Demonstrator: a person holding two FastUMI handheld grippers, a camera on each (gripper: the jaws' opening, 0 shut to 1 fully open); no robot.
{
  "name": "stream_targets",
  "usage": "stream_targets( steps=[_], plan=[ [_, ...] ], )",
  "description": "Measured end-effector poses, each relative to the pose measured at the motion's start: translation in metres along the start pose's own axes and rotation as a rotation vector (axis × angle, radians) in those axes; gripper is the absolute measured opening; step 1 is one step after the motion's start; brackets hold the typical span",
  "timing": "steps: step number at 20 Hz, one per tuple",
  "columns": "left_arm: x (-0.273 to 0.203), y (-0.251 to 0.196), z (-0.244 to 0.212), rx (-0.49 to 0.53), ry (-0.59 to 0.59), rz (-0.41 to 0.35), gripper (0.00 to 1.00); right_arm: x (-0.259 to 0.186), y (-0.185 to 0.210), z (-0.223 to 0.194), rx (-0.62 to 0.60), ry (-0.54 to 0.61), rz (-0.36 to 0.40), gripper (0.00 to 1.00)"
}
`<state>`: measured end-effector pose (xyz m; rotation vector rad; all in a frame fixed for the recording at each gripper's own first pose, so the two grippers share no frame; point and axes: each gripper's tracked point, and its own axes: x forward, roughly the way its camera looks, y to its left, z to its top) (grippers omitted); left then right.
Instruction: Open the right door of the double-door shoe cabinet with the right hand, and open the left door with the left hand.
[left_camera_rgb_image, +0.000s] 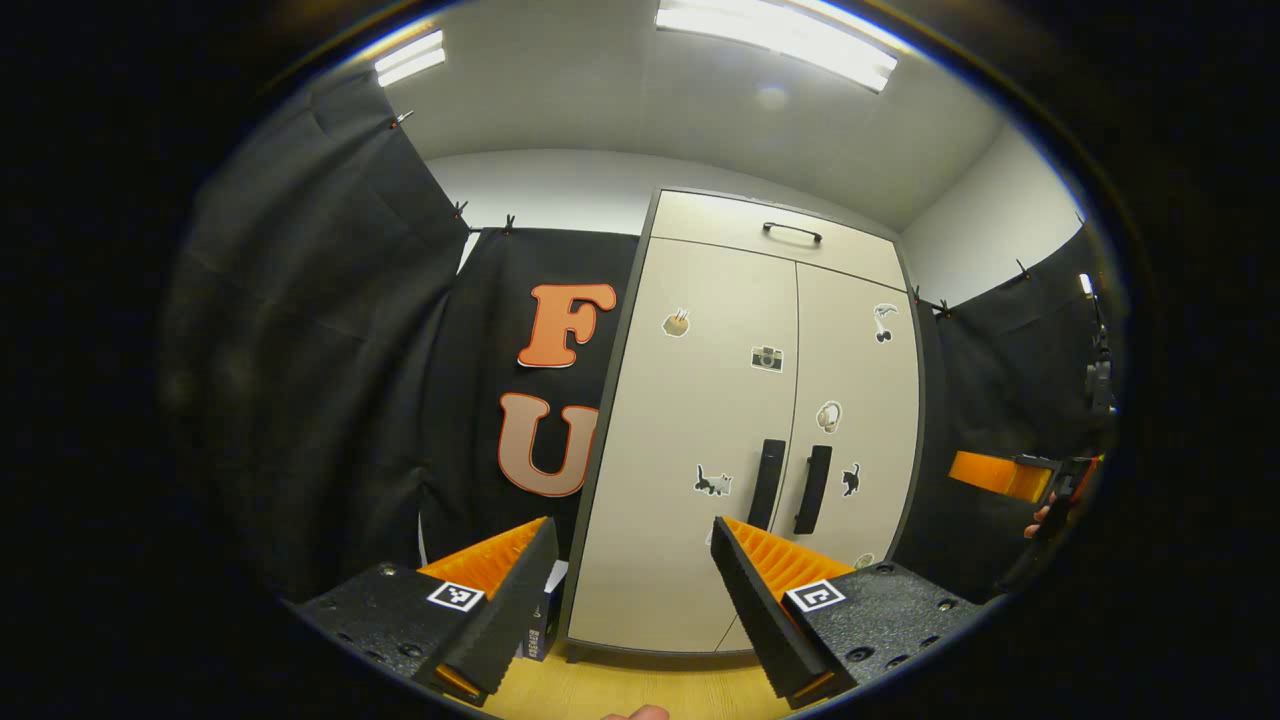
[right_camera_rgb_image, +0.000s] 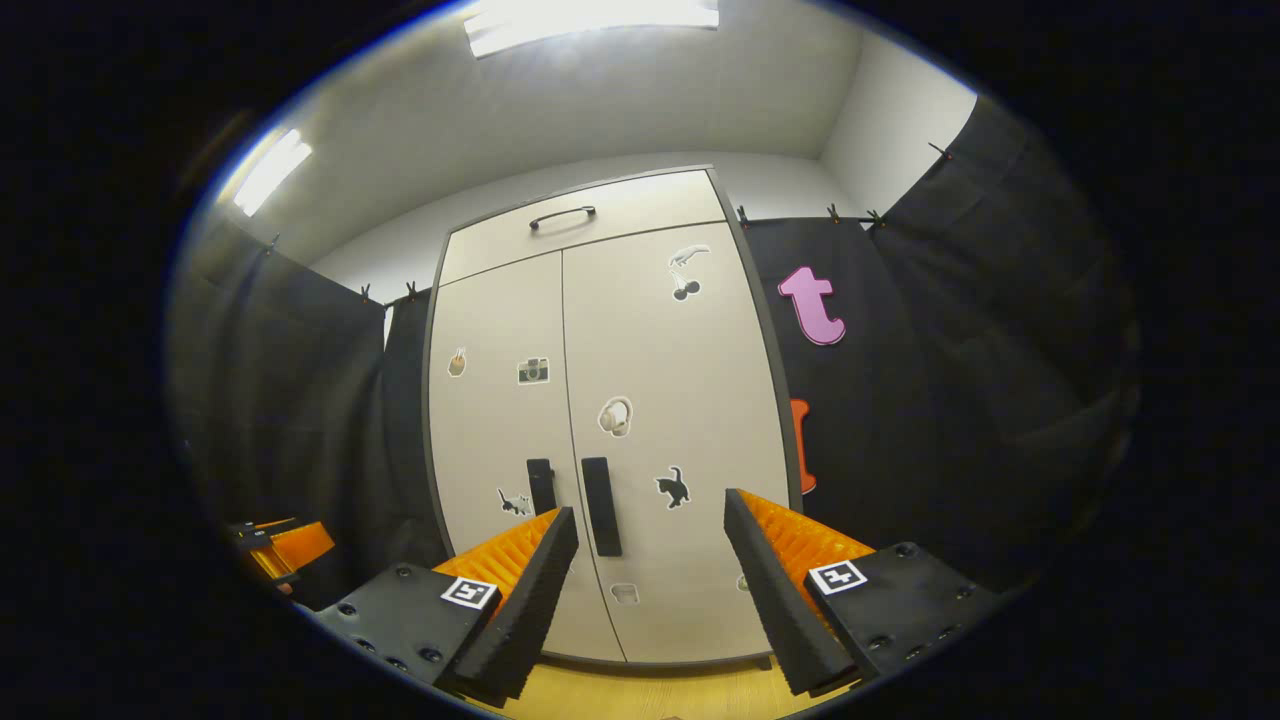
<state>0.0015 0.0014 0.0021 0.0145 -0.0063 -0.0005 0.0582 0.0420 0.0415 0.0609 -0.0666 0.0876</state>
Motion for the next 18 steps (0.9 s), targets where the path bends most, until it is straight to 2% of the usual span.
stream_targets(
  steps=[3, 5, 7, 8, 10, 18],
  plan=[
    [-0.002, 0.001, -0.006, -0.015, 0.018, 0.001, 0.94, 0.048, 0.02, -0.008, -0.065, 0.031, 0.034, 0.97],
    [-0.003, 0.005, -0.007, -0.015, 0.024, 0.01, 0.95, 0.081, 0.028, -0.017, -0.082, 0.051, 0.03, 0.98],
    [-0.007, 0.012, -0.005, -0.005, 0.023, 0.031, 0.91, 0.108, 0.034, -0.03, -0.07, 0.081, 0.019, 0.97],
    [-0.008, 0.015, -0.004, -0.003, 0.019, 0.038, 0.94, 0.12, 0.036, -0.037, -0.053, 0.096, 0.012, 0.97],
    [-0.011, 0.021, -0.001, -0.001, 0.011, 0.052, 0.94, 0.143, 0.038, -0.045, -0.028, 0.105, 0.014, 0.97],
    [-0.014, 0.042, -0.005, 0.001, 0.013, 0.094, 0.94, 0.195, 0.029, -0.089, 0.038, 0.21, -0.032, 0.97]
  ],
)
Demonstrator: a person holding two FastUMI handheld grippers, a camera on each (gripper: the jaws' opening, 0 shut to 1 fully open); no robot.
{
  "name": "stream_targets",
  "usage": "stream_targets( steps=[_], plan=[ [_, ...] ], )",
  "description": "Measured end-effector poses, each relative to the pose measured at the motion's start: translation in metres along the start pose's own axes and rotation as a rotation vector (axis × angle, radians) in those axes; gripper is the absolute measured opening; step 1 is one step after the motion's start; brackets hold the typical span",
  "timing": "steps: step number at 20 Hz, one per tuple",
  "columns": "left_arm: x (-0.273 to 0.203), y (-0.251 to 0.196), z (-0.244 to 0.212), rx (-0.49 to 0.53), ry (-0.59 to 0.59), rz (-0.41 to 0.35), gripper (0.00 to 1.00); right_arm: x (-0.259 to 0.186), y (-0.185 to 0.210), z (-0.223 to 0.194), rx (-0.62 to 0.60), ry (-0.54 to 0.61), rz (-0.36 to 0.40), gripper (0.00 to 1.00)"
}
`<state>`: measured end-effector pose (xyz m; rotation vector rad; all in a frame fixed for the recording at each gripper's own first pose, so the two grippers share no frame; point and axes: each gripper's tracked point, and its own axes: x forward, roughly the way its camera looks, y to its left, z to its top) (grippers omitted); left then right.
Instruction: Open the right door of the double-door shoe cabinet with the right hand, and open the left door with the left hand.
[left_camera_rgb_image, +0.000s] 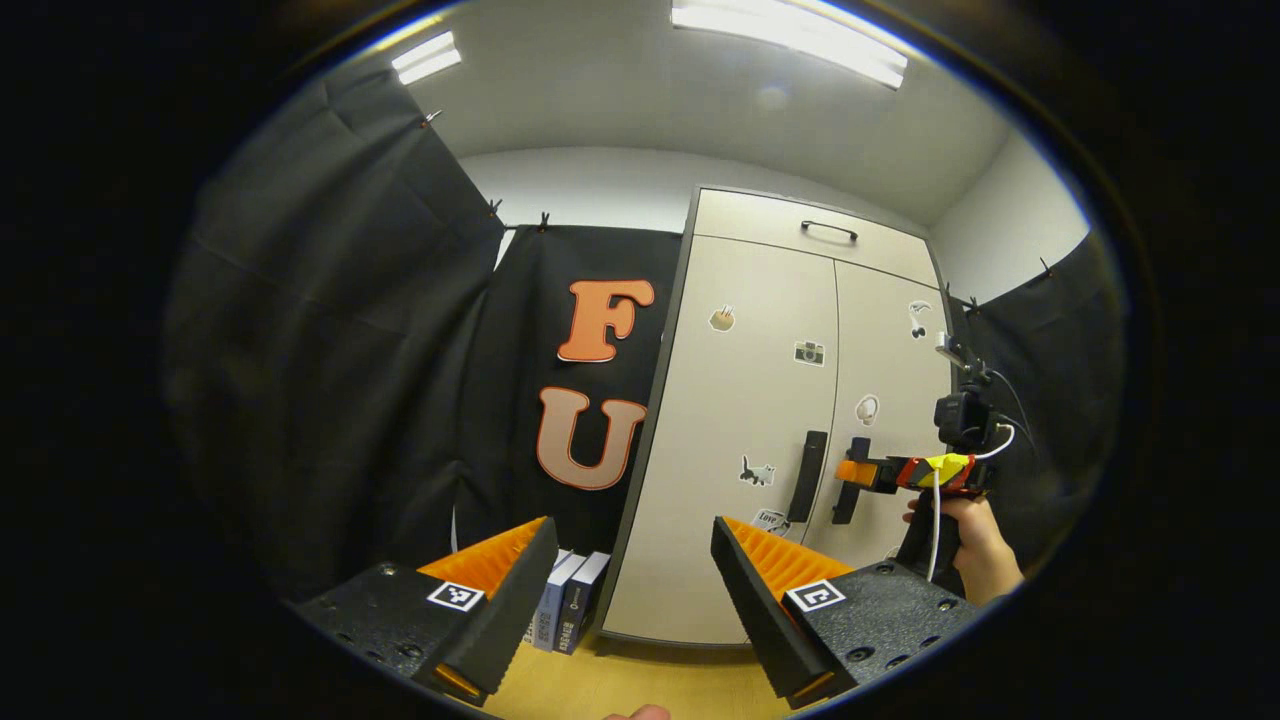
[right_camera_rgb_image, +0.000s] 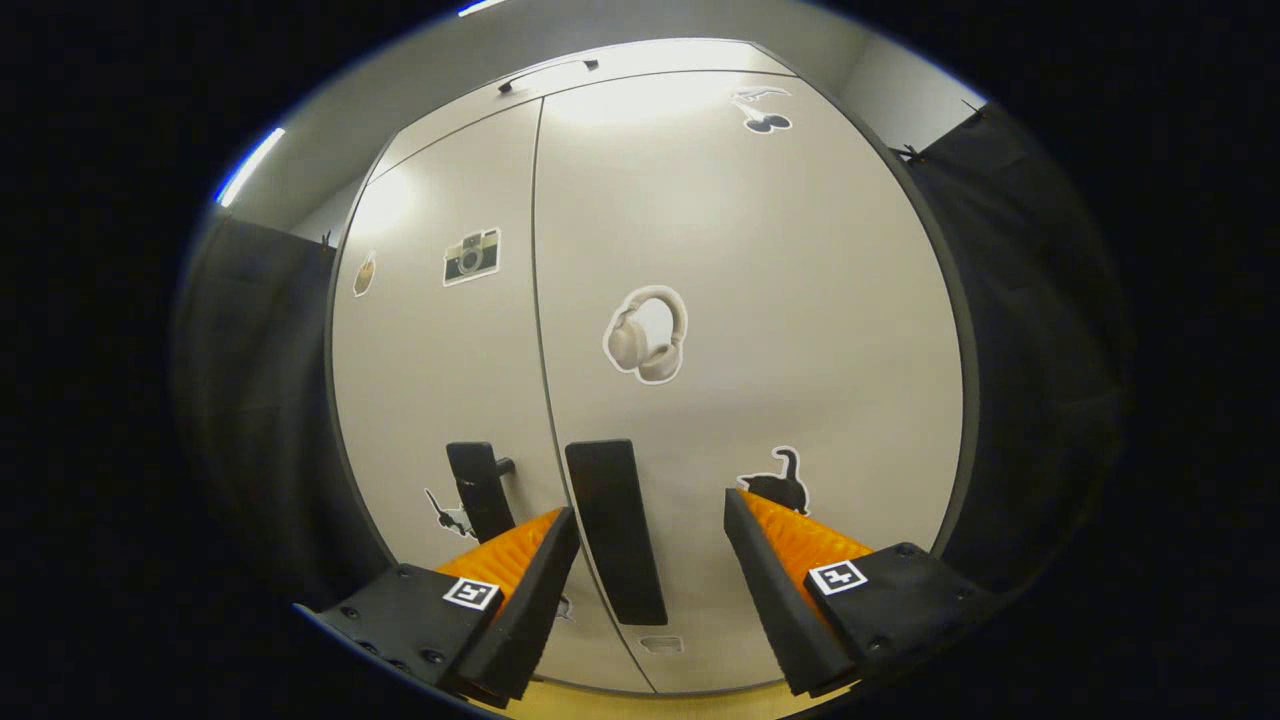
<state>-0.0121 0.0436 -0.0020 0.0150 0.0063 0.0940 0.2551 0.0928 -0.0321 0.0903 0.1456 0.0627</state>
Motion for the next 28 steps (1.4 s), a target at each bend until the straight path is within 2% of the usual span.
stream_targets(
  steps=[1, 2, 3, 4, 6, 7, 8, 9, 10, 12, 15, 20, 28],
  plan=[
    [0.001, 0.001, 0.0, 0.0, 0.001, 0.003, 0.94, 0.005, -0.001, -0.003, -0.002, 0.005, -0.005, 0.96],
    [0.003, 0.004, -0.001, 0.004, 0.001, 0.008, 0.94, 0.007, -0.002, -0.009, -0.009, 0.022, -0.02, 0.84],
    [0.006, 0.005, -0.002, 0.009, 0.0, 0.013, 0.95, 0.008, -0.005, -0.007, -0.028, 0.004, -0.037, 0.91],
    [0.007, 0.006, -0.003, 0.016, -0.001, 0.019, 0.94, 0.01, -0.003, -0.007, -0.051, -0.001, -0.041, 0.83],
    [0.007, 0.006, -0.006, 0.029, 0.005, 0.026, 0.92, 0.01, 0.004, -0.007, -0.121, -0.009, -0.023, 0.79],
    [0.008, 0.006, -0.007, 0.033, 0.009, 0.024, 0.92, 0.011, 0.012, -0.008, -0.151, -0.013, 0.003, 0.73],
    [0.009, 0.005, -0.009, 0.033, 0.013, 0.019, 0.95, 0.015, 0.014, -0.011, -0.175, -0.009, 0.011, 0.61],
    [0.01, 0.004, -0.01, 0.03, 0.015, 0.013, 0.95, 0.011, 0.014, -0.008, -0.191, -0.02, 0.027, 0.41],
    [0.011, 0.002, -0.01, 0.025, 0.017, 0.005, 0.95, 0.008, 0.014, -0.011, -0.181, -0.002, 0.046, 0.44],
    [0.016, -0.005, -0.012, 0.012, 0.02, -0.014, 0.95, 0.012, 0.015, -0.012, -0.149, 0.016, 0.073, 0.3],
    [0.017, -0.01, -0.013, 0.016, 0.022, -0.021, 0.95, 0.01, 0.015, -0.013, -0.179, 0.003, 0.082, 0.3],
    [0.013, -0.015, -0.018, 0.004, 0.039, -0.024, 0.95, -0.003, 0.015, -0.015, -0.134, 0.023, 0.128, 0.31],
    [0.008, -0.027, -0.016, -0.007, 0.046, -0.036, 0.95, -0.073, 0.001, -0.013, -0.168, 0.031, 0.216, 0.31]
  ],
)
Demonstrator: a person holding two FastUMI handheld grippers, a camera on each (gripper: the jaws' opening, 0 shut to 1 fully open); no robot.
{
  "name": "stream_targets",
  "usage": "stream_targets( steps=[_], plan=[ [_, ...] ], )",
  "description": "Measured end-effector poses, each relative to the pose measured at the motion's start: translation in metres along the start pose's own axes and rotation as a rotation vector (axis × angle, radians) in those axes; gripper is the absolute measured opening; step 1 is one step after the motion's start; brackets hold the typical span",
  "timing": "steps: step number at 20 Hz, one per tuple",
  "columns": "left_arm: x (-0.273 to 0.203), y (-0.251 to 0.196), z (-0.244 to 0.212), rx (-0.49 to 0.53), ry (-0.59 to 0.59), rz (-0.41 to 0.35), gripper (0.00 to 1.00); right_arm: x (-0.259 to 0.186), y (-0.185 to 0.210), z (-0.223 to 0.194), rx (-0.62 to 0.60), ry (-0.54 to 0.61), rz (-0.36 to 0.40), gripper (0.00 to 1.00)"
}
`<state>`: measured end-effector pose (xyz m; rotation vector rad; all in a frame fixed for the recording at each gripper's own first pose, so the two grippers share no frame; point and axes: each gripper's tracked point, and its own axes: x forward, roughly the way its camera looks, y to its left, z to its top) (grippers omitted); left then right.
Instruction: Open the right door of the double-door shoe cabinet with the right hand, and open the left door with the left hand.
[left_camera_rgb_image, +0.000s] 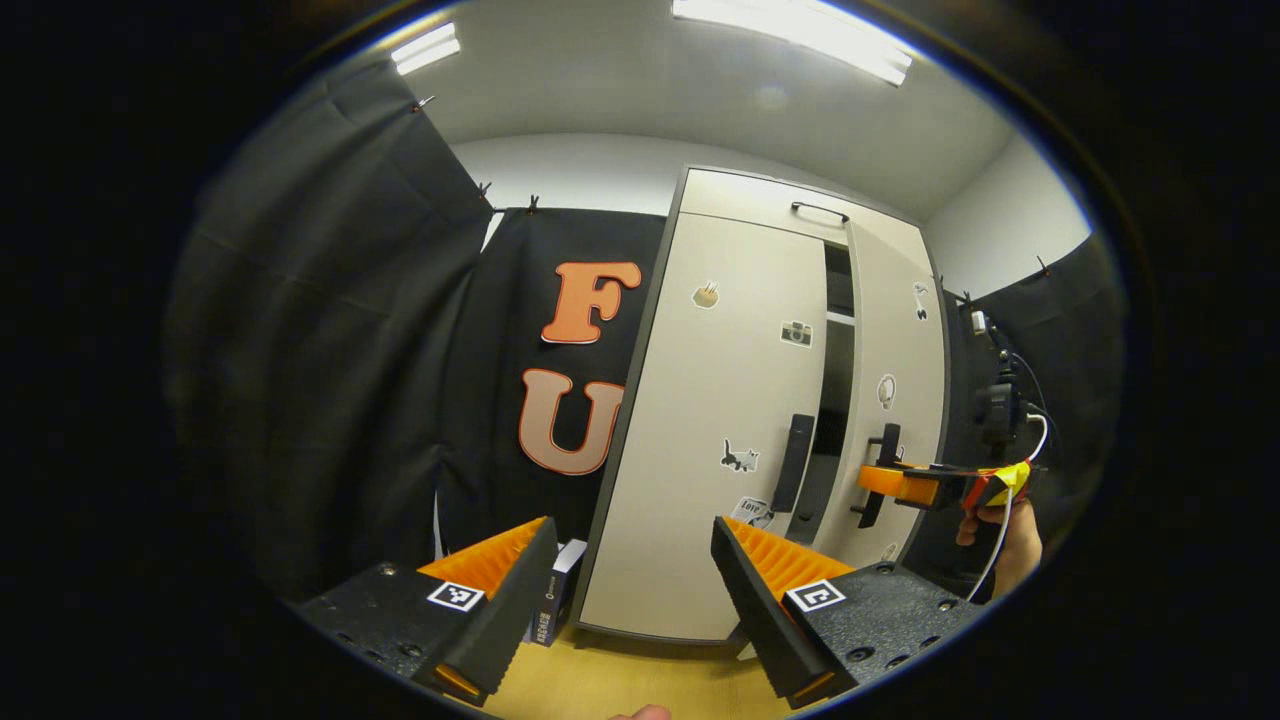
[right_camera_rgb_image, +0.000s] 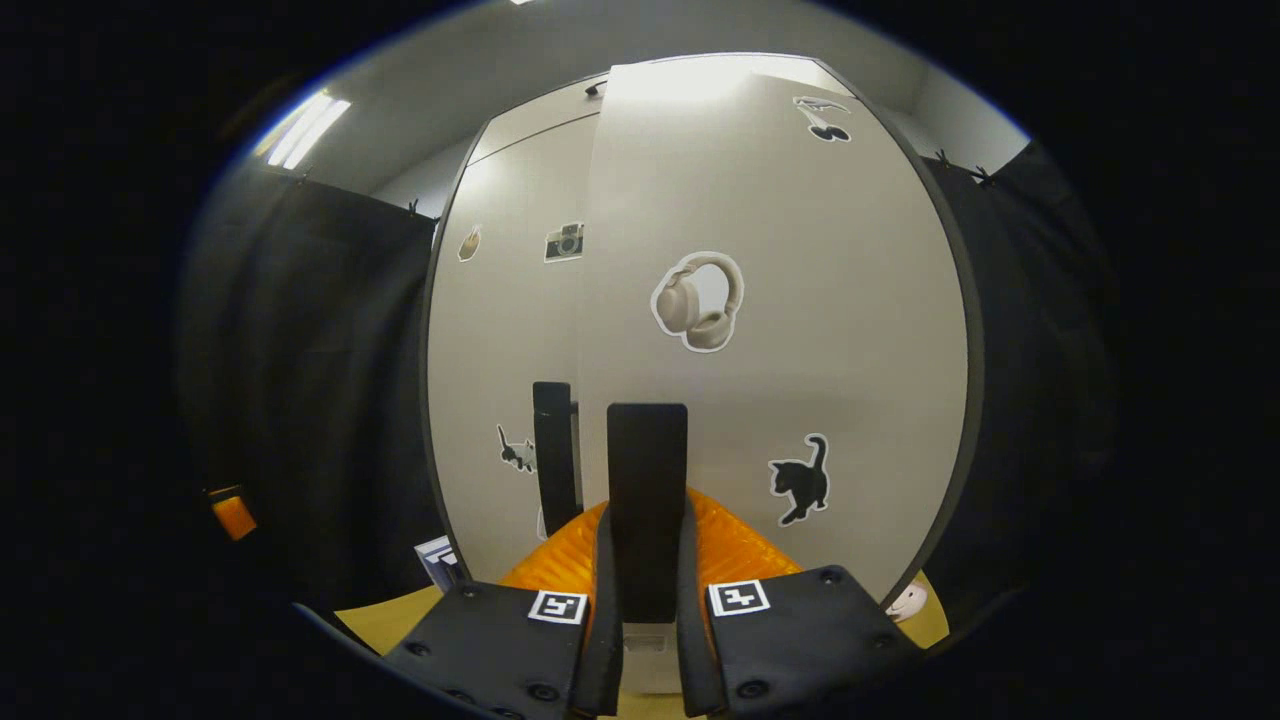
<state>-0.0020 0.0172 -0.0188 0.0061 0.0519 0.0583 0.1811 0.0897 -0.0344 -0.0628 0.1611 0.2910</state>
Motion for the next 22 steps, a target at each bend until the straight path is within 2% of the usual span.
stream_targets(
  steps=[7, 22],
  plan=[
    [-0.005, -0.016, 0.003, 0.024, -0.009, -0.026, 0.94, -0.038, -0.007, -0.001, -0.003, 0.01, 0.032, 0.31],
    [-0.008, -0.019, 0.004, 0.023, -0.015, -0.037, 0.95, -0.085, -0.029, -0.003, 0.023, 0.008, 0.032, 0.31]
  ],
)
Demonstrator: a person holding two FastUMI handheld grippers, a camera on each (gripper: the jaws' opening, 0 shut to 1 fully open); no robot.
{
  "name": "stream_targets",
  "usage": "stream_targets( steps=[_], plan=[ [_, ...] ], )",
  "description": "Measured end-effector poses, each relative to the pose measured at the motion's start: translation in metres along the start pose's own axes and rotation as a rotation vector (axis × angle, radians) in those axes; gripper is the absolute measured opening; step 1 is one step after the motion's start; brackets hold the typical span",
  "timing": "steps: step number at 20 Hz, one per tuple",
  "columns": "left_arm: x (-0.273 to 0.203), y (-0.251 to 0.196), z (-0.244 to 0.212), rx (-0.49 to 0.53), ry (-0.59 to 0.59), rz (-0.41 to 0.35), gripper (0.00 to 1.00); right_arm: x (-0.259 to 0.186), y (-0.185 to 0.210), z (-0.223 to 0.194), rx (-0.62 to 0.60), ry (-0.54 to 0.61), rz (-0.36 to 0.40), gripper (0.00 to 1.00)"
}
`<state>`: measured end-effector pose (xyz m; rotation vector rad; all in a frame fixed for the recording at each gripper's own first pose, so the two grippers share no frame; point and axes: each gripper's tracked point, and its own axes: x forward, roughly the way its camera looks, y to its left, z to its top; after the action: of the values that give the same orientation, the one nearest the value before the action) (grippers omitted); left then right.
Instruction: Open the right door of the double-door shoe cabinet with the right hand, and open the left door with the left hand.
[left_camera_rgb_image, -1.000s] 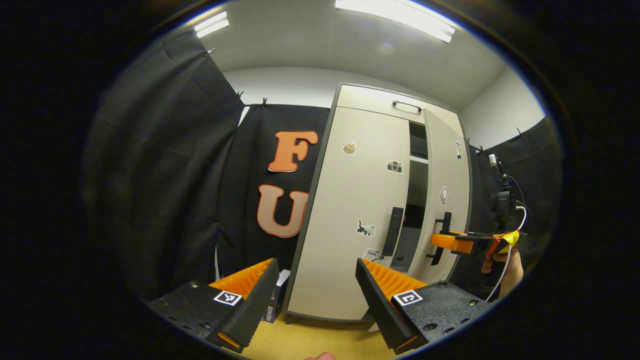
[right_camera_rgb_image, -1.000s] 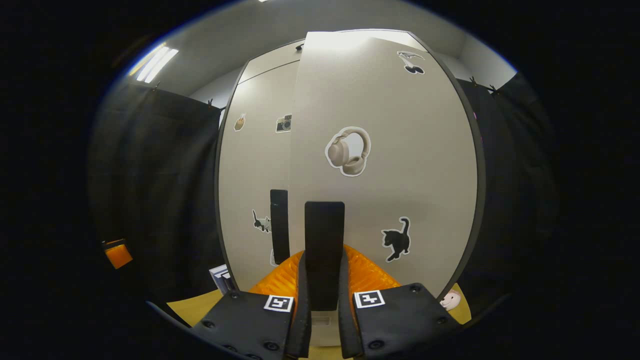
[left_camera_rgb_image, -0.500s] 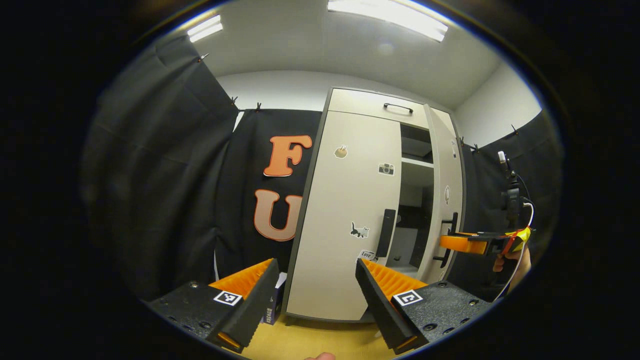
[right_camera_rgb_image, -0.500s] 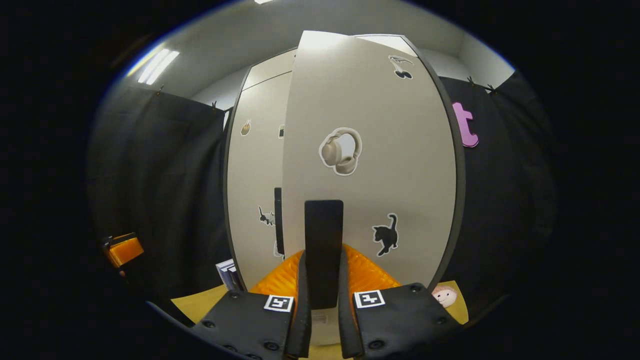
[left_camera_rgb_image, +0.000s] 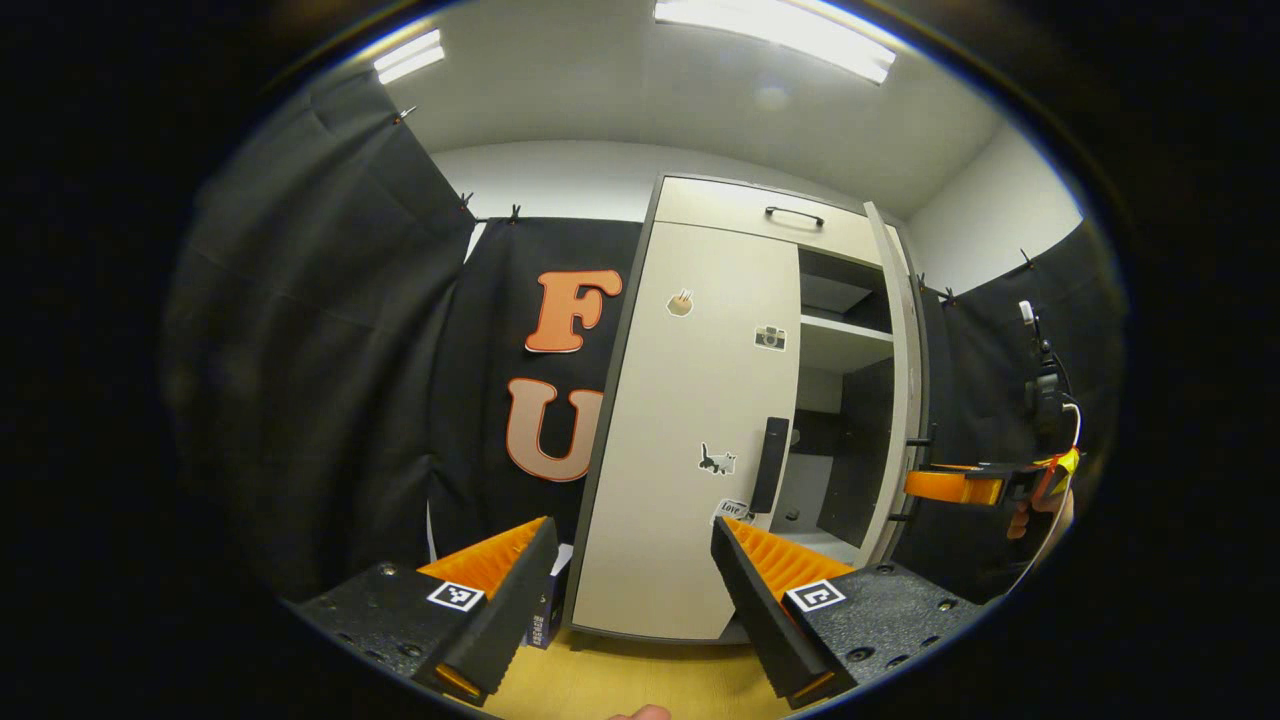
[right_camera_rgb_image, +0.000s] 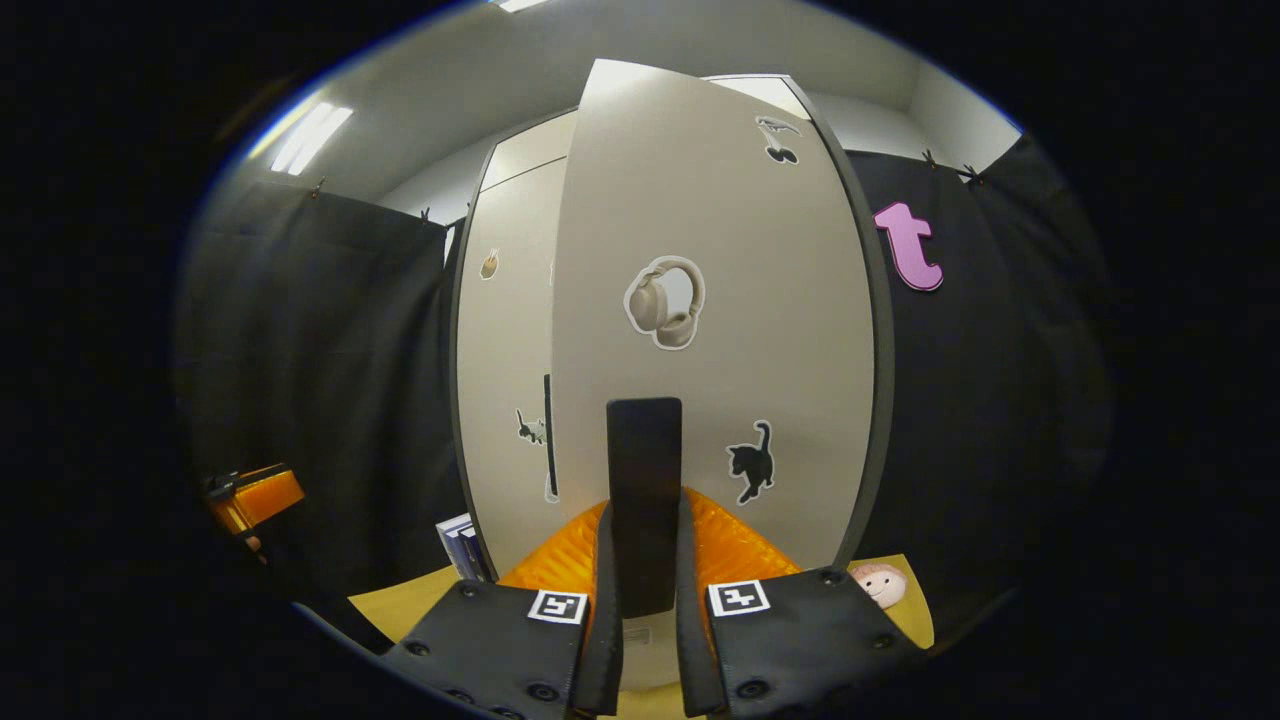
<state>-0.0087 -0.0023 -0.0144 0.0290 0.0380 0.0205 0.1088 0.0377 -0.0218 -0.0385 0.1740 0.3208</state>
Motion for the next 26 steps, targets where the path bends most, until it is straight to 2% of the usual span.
stream_targets(
  steps=[8, 14, 23, 25, 26],
  plan=[
    [0.0, -0.018, -0.007, -0.005, 0.018, -0.053, 0.95, -0.039, -0.029, 0.001, 0.012, 0.001, -0.03, 0.3],
    [0.004, -0.027, -0.017, -0.004, 0.04, -0.085, 0.95, -0.061, -0.051, 0.002, 0.008, -0.01, -0.083, 0.3],
    [0.013, -0.037, -0.033, -0.027, 0.072, -0.116, 0.95, -0.078, -0.066, -0.005, -0.012, -0.006, -0.134, 0.29],
    [0.015, -0.039, -0.036, -0.035, 0.08, -0.123, 0.95, -0.085, -0.063, -0.004, 0.017, -0.011, -0.122, 0.29],
    [0.015, -0.041, -0.036, -0.04, 0.082, -0.127, 0.95, -0.086, -0.062, -0.001, 0.026, -0.021, -0.115, 0.34]
  ],
)
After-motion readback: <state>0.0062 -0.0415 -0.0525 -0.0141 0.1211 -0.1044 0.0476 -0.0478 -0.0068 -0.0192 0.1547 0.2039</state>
